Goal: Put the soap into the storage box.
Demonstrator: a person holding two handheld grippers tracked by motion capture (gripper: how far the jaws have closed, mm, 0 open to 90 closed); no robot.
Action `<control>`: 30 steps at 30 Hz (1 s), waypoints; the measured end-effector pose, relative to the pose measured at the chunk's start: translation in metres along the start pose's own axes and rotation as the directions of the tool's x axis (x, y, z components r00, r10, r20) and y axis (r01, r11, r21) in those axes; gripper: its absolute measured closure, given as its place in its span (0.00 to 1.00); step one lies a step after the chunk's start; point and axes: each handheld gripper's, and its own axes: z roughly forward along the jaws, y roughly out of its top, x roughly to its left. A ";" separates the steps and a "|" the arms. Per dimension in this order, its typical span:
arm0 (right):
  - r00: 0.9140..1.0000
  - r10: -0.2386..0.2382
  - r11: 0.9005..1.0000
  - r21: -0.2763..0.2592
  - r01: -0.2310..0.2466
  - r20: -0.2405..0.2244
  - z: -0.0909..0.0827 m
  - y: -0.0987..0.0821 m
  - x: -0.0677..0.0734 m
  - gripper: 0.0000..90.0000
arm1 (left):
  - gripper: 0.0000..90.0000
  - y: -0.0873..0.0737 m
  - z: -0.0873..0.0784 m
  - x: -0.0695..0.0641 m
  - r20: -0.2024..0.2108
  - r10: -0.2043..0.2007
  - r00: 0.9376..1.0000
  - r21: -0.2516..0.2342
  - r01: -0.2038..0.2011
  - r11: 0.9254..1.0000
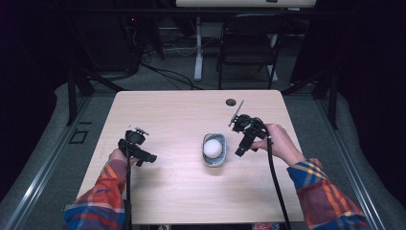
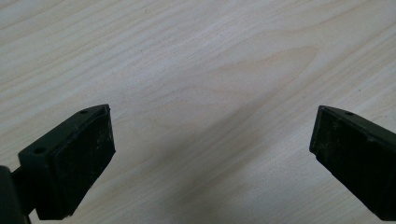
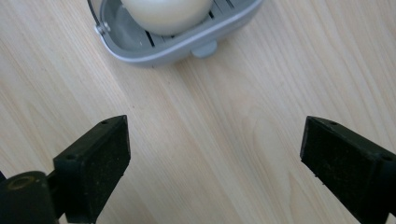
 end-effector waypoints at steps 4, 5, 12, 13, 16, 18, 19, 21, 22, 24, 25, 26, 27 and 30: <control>1.000 0.014 1.000 0.012 -0.014 0.021 -0.004 -0.016 -0.005 0.05 | 0.00 0.000 0.000 0.000 -0.003 -0.001 1.000 -0.003 0.001 1.000; 1.000 0.014 1.000 0.012 -0.014 0.021 -0.004 -0.016 -0.005 0.05 | 0.00 0.000 0.000 0.000 -0.004 -0.001 1.000 -0.003 0.001 1.000; 0.997 0.056 0.998 0.001 -0.056 0.046 -0.007 -0.047 -0.013 0.03 | 0.00 0.000 0.001 -0.001 -0.007 -0.004 1.000 -0.005 0.004 1.000; 0.996 0.072 0.997 -0.010 -0.072 0.045 -0.006 -0.052 -0.014 0.02 | 0.00 0.000 0.001 -0.001 -0.006 -0.004 1.000 -0.005 0.004 1.000; 0.995 0.088 0.996 0.001 -0.088 0.049 -0.005 -0.064 -0.016 0.02 | 0.00 0.000 0.001 -0.001 -0.003 -0.004 1.000 -0.001 0.004 1.000; 0.994 0.097 0.995 0.000 -0.097 0.052 -0.005 -0.072 -0.018 0.01 | 0.00 0.000 0.001 -0.001 -0.005 -0.002 1.000 0.001 0.002 1.000; 0.993 0.106 0.994 -0.007 -0.106 0.046 -0.004 -0.075 -0.019 0.01 | 0.00 0.000 0.001 -0.001 -0.004 -0.002 1.000 0.000 0.002 1.000; 0.992 0.117 0.993 -0.006 -0.116 0.047 -0.004 -0.082 -0.019 0.01 | 0.00 0.000 0.001 -0.002 -0.006 -0.002 1.000 0.001 0.002 1.000; 0.992 0.117 0.993 -0.004 -0.117 0.055 -0.003 -0.085 -0.020 0.01 | 0.00 0.000 0.001 -0.002 -0.006 -0.002 1.000 0.001 0.002 1.000; 0.991 0.124 0.992 -0.002 -0.124 0.054 -0.002 -0.090 -0.019 0.01 | 0.00 0.000 0.001 -0.002 -0.006 -0.001 1.000 0.001 0.001 1.000; 0.991 0.126 0.992 0.002 -0.126 0.054 -0.001 -0.092 -0.019 0.01 | 0.00 0.000 0.001 -0.001 -0.006 -0.002 1.000 0.000 0.002 1.000; 0.988 0.141 0.990 -0.012 -0.141 0.056 0.003 -0.097 -0.019 0.01 | 0.00 0.000 0.001 -0.001 -0.006 -0.003 1.000 0.000 0.003 1.000; 0.988 0.141 0.990 -0.012 -0.141 0.056 0.003 -0.097 -0.019 0.01 | 0.00 0.000 0.001 -0.001 -0.006 -0.002 1.000 0.000 0.002 1.000; 0.987 0.152 0.988 -0.010 -0.152 0.052 0.007 -0.108 -0.017 0.02 | 0.00 0.000 0.001 -0.001 -0.004 -0.001 1.000 0.002 0.001 1.000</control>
